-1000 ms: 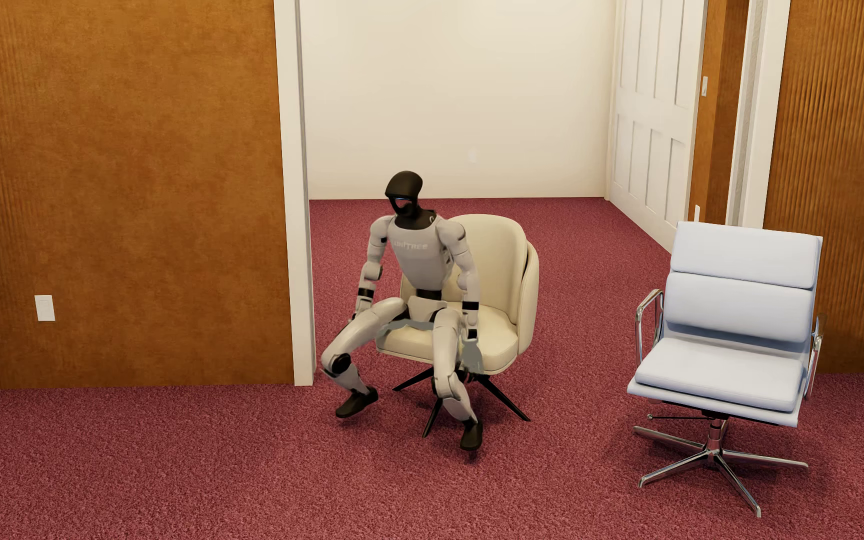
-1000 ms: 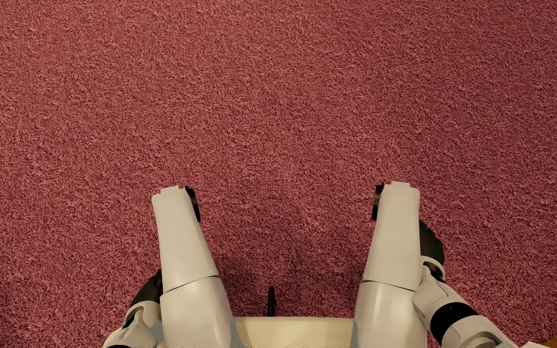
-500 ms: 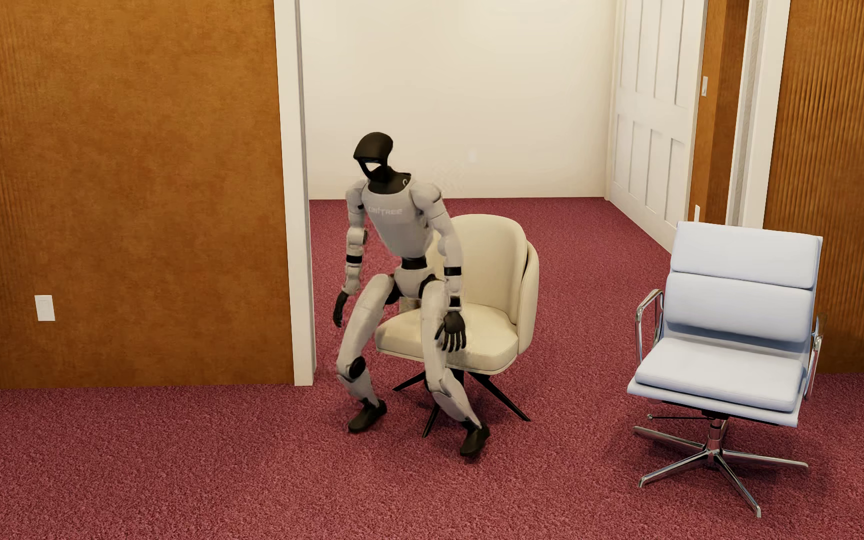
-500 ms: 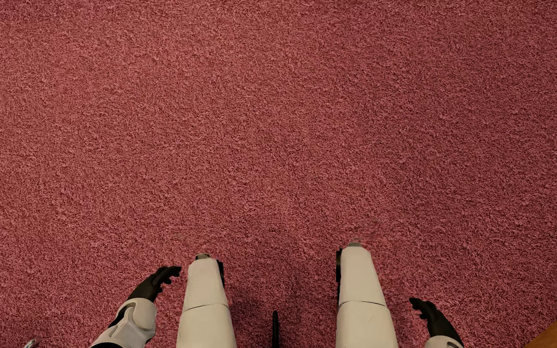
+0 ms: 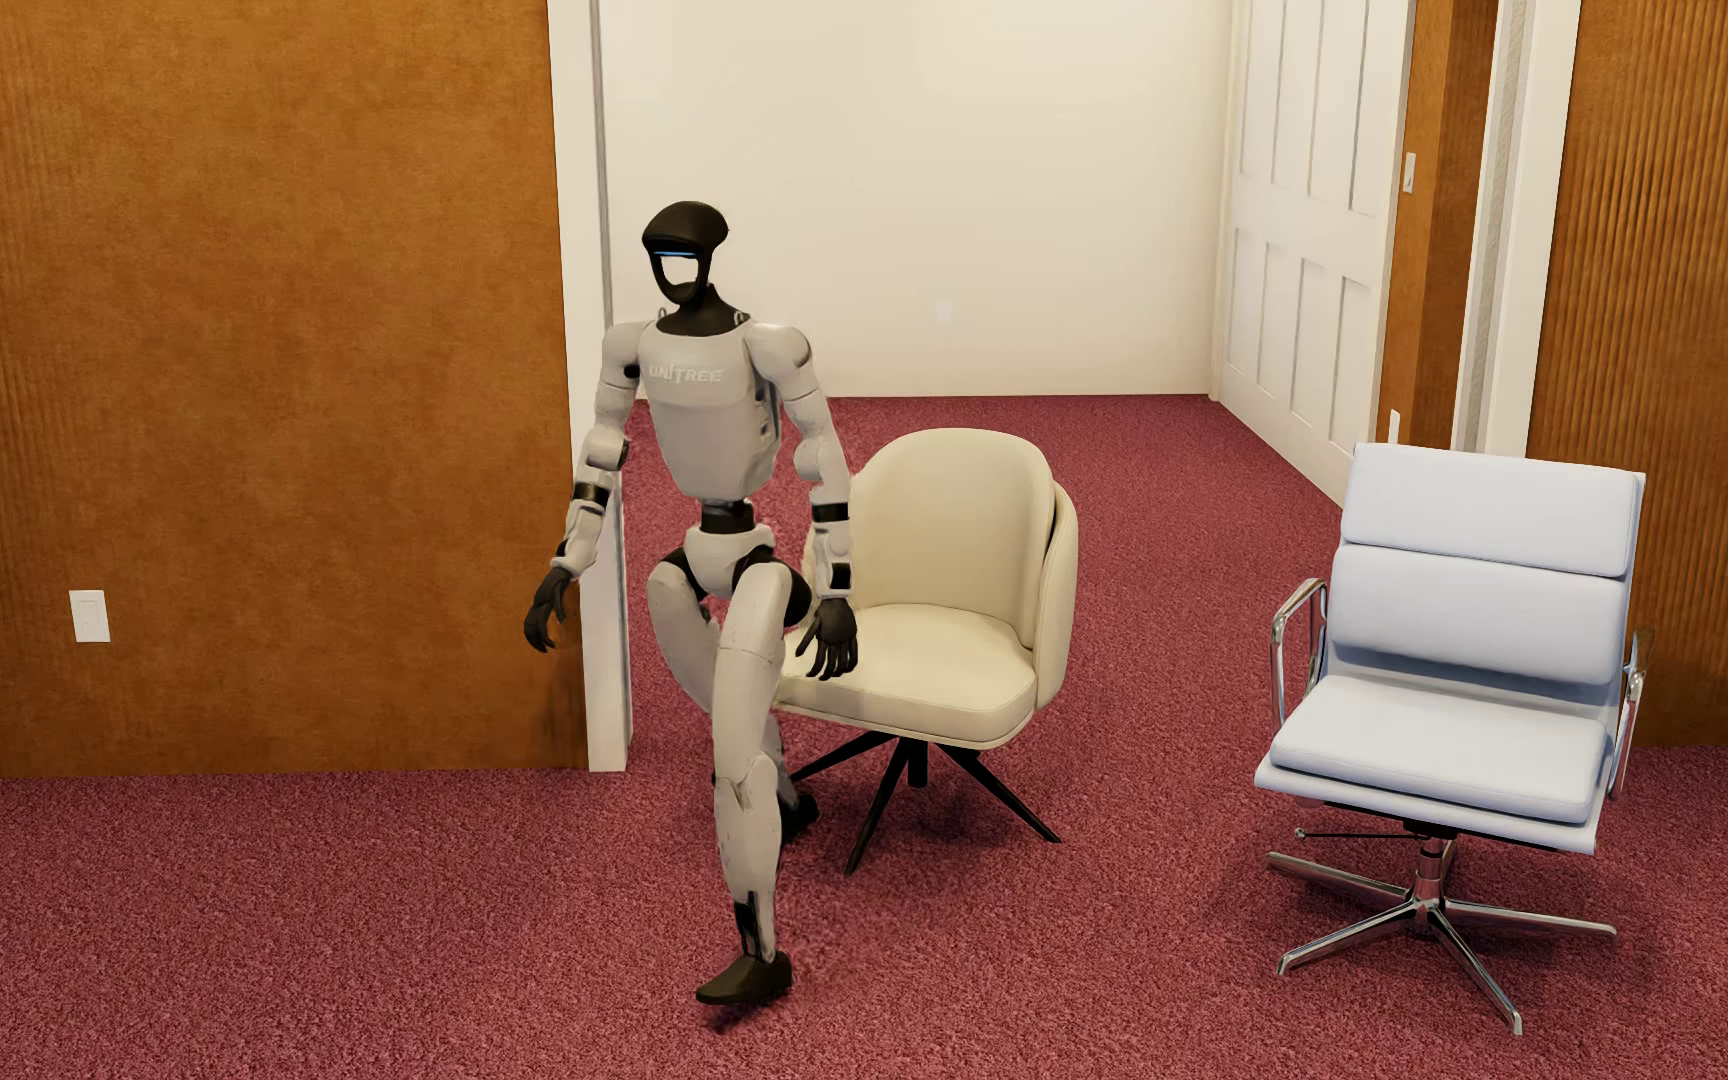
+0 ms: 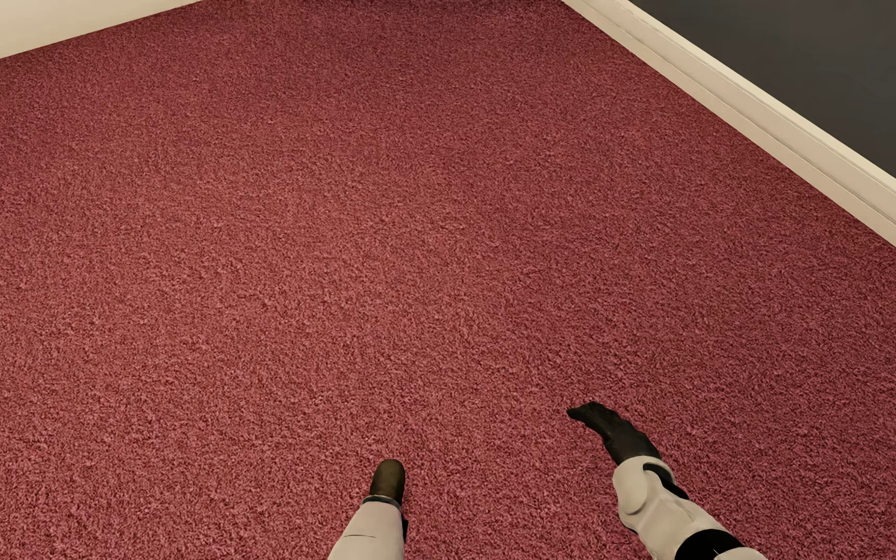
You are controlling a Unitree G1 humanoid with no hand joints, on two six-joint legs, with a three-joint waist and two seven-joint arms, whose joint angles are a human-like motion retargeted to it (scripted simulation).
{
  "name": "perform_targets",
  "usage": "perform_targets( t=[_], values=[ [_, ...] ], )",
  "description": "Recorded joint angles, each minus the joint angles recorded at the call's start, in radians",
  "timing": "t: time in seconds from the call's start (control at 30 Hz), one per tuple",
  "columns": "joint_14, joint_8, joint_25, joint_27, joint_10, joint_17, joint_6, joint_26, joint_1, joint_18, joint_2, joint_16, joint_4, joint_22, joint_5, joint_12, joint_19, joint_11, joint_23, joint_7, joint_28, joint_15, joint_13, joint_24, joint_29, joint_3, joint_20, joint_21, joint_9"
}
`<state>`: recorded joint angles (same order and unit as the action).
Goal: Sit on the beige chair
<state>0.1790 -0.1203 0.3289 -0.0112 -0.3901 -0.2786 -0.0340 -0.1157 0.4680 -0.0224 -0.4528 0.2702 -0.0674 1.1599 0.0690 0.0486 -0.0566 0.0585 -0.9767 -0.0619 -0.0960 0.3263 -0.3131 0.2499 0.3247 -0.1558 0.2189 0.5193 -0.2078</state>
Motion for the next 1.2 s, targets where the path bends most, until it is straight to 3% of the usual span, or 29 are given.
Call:
perform_targets(
  t=[0.07, 0.1, 0.17, 0.23, 0.27, 0.3, 0.37, 0.43, 0.47, 0.5, 0.53, 0.57, 0.6, 0.63, 0.67, 0.7, 0.73, 0.77, 0.8, 0.83, 0.87, 0.93, 0.97, 1.0, 1.03, 1.07, 1.13, 1.17, 1.2],
  values=[
    [-0.022, -0.018, -0.006, -0.008, 0.020, 0.008, 0.002, 0.015, -0.021, -0.006, -0.058, -0.014, -0.004, 0.000, 0.027, 0.046, -0.061, 0.016, 0.017, 0.013, -0.021, -0.038, -0.014, -0.001, 0.032, -0.016, -0.017, 0.018, 0.021],
    [-0.045, -0.013, -0.008, -0.017, -0.036, 0.011, -0.006, 0.011, -0.024, -0.003, -0.054, -0.013, 0.003, 0.006, 0.039, 0.059, -0.062, 0.085, 0.011, 0.015, -0.020, -0.061, -0.010, 0.007, 0.036, -0.013, -0.031, 0.016, 0.026],
    [-0.016, 0.031, -0.034, -0.028, -0.099, 0.013, -0.034, 0.003, -0.078, -0.017, 0.025, 0.010, 0.038, 0.016, 0.076, 0.064, -0.119, 0.392, -0.001, -0.005, -0.004, -0.144, 0.063, 0.001, 0.041, 0.002, 0.020, -0.033, 0.028],
    [0.036, 0.080, -0.062, -0.011, -0.051, 0.000, -0.036, -0.020, -0.238, 0.116, 0.202, 0.037, 0.097, 0.013, 0.089, 0.025, -0.192, 0.794, -0.043, 0.005, 0.010, -0.463, 0.138, -0.004, 0.001, 0.048, 0.013, -0.060, 0.008],
    [0.055, 0.085, -0.067, -0.027, -0.004, 0.005, -0.028, -0.008, -0.328, 0.129, 0.280, 0.061, 0.097, 0.005, 0.075, -0.001, -0.181, 0.954, -0.071, -0.002, 0.039, -0.416, 0.180, -0.002, -0.030, 0.078, 0.016, -0.081, -0.005],
    [0.091, 0.096, -0.074, -0.041, 0.026, 0.008, -0.016, -0.008, -0.417, 0.149, 0.382, 0.083, 0.094, -0.005, 0.073, -0.030, -0.135, 1.105, -0.108, 0.032, 0.041, -0.295, 0.225, 0.008, -0.021, 0.099, 0.035, -0.096, -0.023],
    [0.157, 0.128, -0.102, -0.059, 0.112, 0.019, 0.017, 0.020, -0.587, 0.143, 0.580, 0.123, 0.075, -0.002, 0.039, -0.100, -0.149, 1.204, -0.201, 0.064, 0.047, -0.166, 0.298, 0.004, -0.029, 0.152, 0.107, -0.168, -0.031],
    [0.207, 0.173, -0.108, -0.055, 0.201, 0.017, 0.036, 0.015, -0.749, 0.118, 0.739, 0.151, 0.054, -0.021, 0.015, -0.166, -0.188, 1.051, -0.235, 0.086, 0.015, -0.145, 0.389, -0.031, -0.019, 0.201, 0.165, -0.213, -0.031],
    [0.229, 0.191, -0.100, -0.080, 0.260, 0.019, 0.033, 0.004, -0.828, 0.112, 0.798, 0.173, 0.057, -0.049, 0.012, -0.203, -0.189, 0.885, -0.217, 0.104, 0.052, -0.145, 0.409, -0.026, -0.088, 0.220, 0.164, -0.262, -0.036],
    [0.238, 0.195, -0.116, -0.035, 0.319, 0.016, 0.036, -0.003, -0.911, 0.085, 0.803, 0.180, 0.049, -0.061, 0.001, -0.224, -0.179, 0.636, -0.216, 0.119, 0.026, -0.199, 0.461, -0.029, -0.034, 0.231, 0.179, -0.267, -0.023],
    [0.265, 0.173, -0.114, -0.039, 0.323, 0.010, 0.047, -0.016, -0.952, 0.056, 0.780, 0.179, 0.035, -0.081, -0.014, -0.250, -0.137, 0.337, -0.222, 0.134, 0.024, -0.238, 0.480, -0.031, -0.070, 0.234, 0.192, -0.305, -0.013],
    [0.309, 0.144, -0.121, -0.038, 0.288, 0.011, 0.044, -0.026, -0.973, 0.036, 0.766, 0.184, 0.027, -0.097, -0.006, -0.259, -0.107, 0.099, -0.227, 0.160, 0.020, -0.298, 0.509, -0.014, -0.049, 0.238, 0.199, -0.328, 0.013],
    [0.331, 0.127, -0.150, -0.029, 0.271, 0.000, 0.050, -0.028, -1.006, 0.008, 0.752, 0.177, 0.022, -0.123, 0.009, -0.253, -0.127, -0.041, -0.220, 0.173, 0.022, -0.343, 0.546, -0.020, -0.041, 0.236, 0.214, -0.336, 0.037],
    [0.338, 0.146, -0.133, -0.023, 0.226, -0.001, 0.055, -0.047, -1.039, -0.016, 0.765, 0.176, 0.007, -0.137, 0.016, -0.241, -0.144, 0.037, -0.221, 0.173, 0.037, -0.311, 0.561, -0.002, -0.036, 0.246, 0.199, -0.367, 0.039],
    [0.330, 0.161, -0.145, -0.032, 0.159, -0.010, 0.059, -0.029, -1.060, -0.032, 0.779, 0.183, -0.007, -0.140, -0.006, -0.228, -0.152, 0.130, -0.233, 0.169, 0.046, -0.391, 0.561, 0.025, -0.060, 0.259, 0.185, -0.338, 0.036],
    [0.303, 0.154, -0.138, -0.054, 0.046, -0.009, 0.075, -0.018, -1.071, -0.064, 0.778, 0.159, -0.051, -0.156, -0.029, -0.155, -0.160, 0.237, -0.257, 0.159, 0.018, -0.451, 0.573, -0.016, -0.038, 0.258, 0.149, -0.343, 0.056],
    [0.193, 0.220, -0.126, -0.064, -0.134, 0.003, 0.069, -0.002, -1.026, -0.102, 0.751, 0.156, -0.063, -0.125, -0.063, -0.116, -0.120, 0.304, -0.295, 0.130, 0.045, -0.426, 0.550, 0.014, -0.058, 0.256, 0.136, -0.295, 0.059],
    [0.018, 0.211, -0.098, -0.068, -0.380, 0.025, 0.061, 0.006, -0.919, -0.137, 0.670, 0.149, -0.091, -0.107, -0.079, -0.070, -0.051, 0.302, -0.303, 0.098, 0.018, -0.388, 0.515, 0.012, -0.031, 0.242, 0.136, -0.294, 0.049],
    [-0.194, 0.149, -0.054, -0.090, -0.617, 0.022, 0.058, 0.043, -0.769, -0.132, 0.596, 0.143, -0.096, -0.103, -0.077, -0.036, -0.030, 0.289, -0.296, 0.096, 0.019, -0.379, 0.481, 0.031, -0.033, 0.215, 0.141, -0.313, 0.046],
    [-0.084, 0.139, -0.045, -0.058, -0.825, 0.017, 0.067, 0.050, -0.626, -0.094, 0.525, 0.127, -0.100, -0.087, -0.079, -0.029, 0.018, 0.263, -0.252, 0.088, 0.031, -0.309, 0.445, 0.066, -0.016, 0.180, 0.142, -0.298, 0.031],
    [0.018, 0.131, -0.037, -0.054, -0.943, 0.012, 0.042, 0.048, -0.501, -0.092, 0.468, 0.123, -0.090, -0.088, -0.067, -0.012, -0.012, 0.254, -0.227, 0.065, 0.040, -0.271, 0.391, 0.086, -0.017, 0.142, 0.136, -0.248, 0.019],
    [0.087, 0.109, -0.031, -0.058, -0.980, 0.002, 0.014, 0.053, -0.279, -0.142, 0.304, 0.099, -0.086, -0.084, -0.047, 0.032, 0.021, 0.170, -0.170, 0.031, 0.063, -0.198, 0.274, 0.121, -0.037, 0.081, 0.094, -0.155, 0.000],
    [0.100, 0.083, -0.015, -0.031, -0.910, -0.020, 0.016, 0.044, -0.170, -0.171, 0.233, 0.072, -0.089, -0.077, -0.034, 0.045, -0.003, 0.123, -0.136, 0.010, 0.059, -0.190, 0.207, 0.102, -0.025, 0.054, 0.069, -0.127, -0.003],
    [0.115, 0.060, -0.004, -0.011, -0.756, -0.035, 0.013, 0.030, -0.110, -0.180, 0.152, 0.057, -0.088, -0.072, -0.028, 0.064, -0.010, 0.080, -0.092, -0.004, 0.074, -0.161, 0.152, 0.117, -0.041, 0.035, 0.060, -0.105, -0.007],
    [0.080, 0.048, 0.000, -0.006, -0.526, -0.044, 0.012, 0.024, -0.079, -0.165, 0.088, 0.045, -0.090, -0.067, -0.024, 0.084, -0.017, 0.060, -0.059, -0.007, 0.082, -0.130, 0.098, 0.121, -0.042, 0.025, 0.040, -0.080, 0.002],
    [0.032, 0.058, -0.010, 0.008, -0.251, -0.047, 0.016, 0.009, -0.089, -0.133, 0.031, 0.021, -0.074, -0.050, 0.005, 0.105, -0.060, 0.059, -0.041, 0.010, 0.088, -0.100, 0.058, 0.111, -0.024, 0.016, 0.026, -0.046, 0.011],
    [-0.001, 0.020, -0.005, 0.000, 0.207, -0.045, 0.033, 0.018, -0.157, 0.034, -0.096, 0.006, -0.032, -0.034, -0.014, 0.126, -0.085, 0.014, 0.002, 0.081, 0.037, -0.089, -0.008, 0.104, 0.013, 0.017, 0.002, -0.019, 0.018],
    [0.017, 0.039, -0.041, -0.007, 0.189, -0.045, 0.035, 0.026, -0.142, 0.034, -0.085, 0.001, -0.037, -0.029, 0.007, 0.151, -0.061, 0.053, 0.020, 0.045, 0.022, -0.139, -0.008, 0.053, 0.018, 0.010, 0.001, 0.029, 0.056],
    [-0.079, 0.050, -0.026, -0.018, 0.128, -0.018, 0.009, 0.025, -0.145, 0.025, -0.070, 0.015, -0.009, -0.004, 0.027, 0.136, -0.066, 0.203, 0.006, 0.033, 0.023, -0.114, -0.011, 0.067, 0.033, 0.010, -0.002, 0.009, 0.056]
  ],
)
